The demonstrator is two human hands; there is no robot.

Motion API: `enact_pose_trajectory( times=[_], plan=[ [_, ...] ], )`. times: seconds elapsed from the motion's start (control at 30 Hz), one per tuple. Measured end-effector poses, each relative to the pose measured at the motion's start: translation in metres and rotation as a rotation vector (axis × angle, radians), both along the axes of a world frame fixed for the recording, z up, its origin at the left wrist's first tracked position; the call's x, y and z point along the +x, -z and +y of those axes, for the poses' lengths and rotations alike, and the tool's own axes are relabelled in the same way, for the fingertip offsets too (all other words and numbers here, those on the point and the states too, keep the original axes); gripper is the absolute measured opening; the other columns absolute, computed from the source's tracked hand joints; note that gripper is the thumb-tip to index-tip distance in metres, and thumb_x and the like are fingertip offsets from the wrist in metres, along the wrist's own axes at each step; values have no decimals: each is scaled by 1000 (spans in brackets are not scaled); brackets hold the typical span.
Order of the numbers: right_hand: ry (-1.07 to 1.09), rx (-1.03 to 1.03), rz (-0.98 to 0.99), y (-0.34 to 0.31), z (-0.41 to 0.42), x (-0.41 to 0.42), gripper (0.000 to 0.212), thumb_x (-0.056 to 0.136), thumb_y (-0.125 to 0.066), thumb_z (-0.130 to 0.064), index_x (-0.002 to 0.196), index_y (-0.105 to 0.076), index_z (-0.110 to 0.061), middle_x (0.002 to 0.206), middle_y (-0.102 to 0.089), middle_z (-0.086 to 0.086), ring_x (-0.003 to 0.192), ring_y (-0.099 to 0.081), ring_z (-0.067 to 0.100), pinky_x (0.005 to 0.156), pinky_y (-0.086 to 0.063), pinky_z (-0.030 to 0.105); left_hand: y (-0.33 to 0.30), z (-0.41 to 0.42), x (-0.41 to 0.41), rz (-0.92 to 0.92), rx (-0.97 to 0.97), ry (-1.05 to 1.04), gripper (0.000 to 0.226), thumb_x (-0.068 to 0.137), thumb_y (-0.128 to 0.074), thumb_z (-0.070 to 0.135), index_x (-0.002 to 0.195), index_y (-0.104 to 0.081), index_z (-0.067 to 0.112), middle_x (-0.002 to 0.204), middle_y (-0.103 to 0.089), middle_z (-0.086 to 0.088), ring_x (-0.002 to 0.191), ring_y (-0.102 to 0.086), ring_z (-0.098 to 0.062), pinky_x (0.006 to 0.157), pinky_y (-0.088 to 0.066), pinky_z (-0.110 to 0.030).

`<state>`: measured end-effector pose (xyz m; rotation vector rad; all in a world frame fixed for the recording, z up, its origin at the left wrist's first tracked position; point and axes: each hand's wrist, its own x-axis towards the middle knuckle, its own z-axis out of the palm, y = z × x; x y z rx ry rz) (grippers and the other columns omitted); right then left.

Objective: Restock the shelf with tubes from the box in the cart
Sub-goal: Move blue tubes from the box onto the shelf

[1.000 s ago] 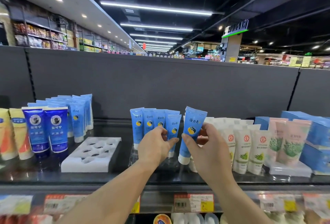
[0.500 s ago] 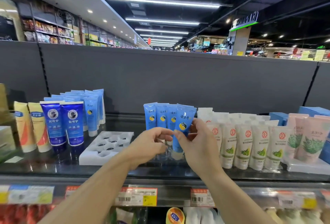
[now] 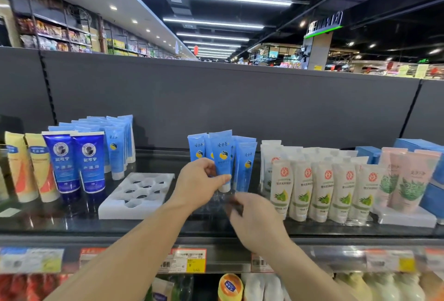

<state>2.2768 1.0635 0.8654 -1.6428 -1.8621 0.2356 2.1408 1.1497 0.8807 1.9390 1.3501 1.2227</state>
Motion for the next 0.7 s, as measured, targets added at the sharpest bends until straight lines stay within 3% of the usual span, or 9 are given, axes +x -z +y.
enact_pose_trajectory(
  times=[0.17,0.4,0.7],
  plan=[
    [3,63,-111,11,-2,-2,22,95,-48,-38,107,-63,-27,100,-57,-10,93,-51,7,80,-49,25,7,1,12,59,-4,-43,24,77,-78,33,89,-59,26,86,-61,18,82,-59,2,69,-45,-14],
    [-3,136,-170,17,-3,-4,23,95,-48,-37,105,-65,-25,100,-52,-12,92,-45,6,80,-46,22,10,3,14,51,-24,-45,25,78,-78,33,94,-59,26,86,-59,20,79,-57,4,65,-41,-10],
    [-20,161,-155,19,-4,-3,25,95,-47,-40,111,-63,-28,107,-54,-13,99,-47,6,86,-48,24,14,7,16,159,-116,-39,26,78,-76,39,92,-55,34,92,-61,19,95,-62,-5,92,-52,-36]
  ],
)
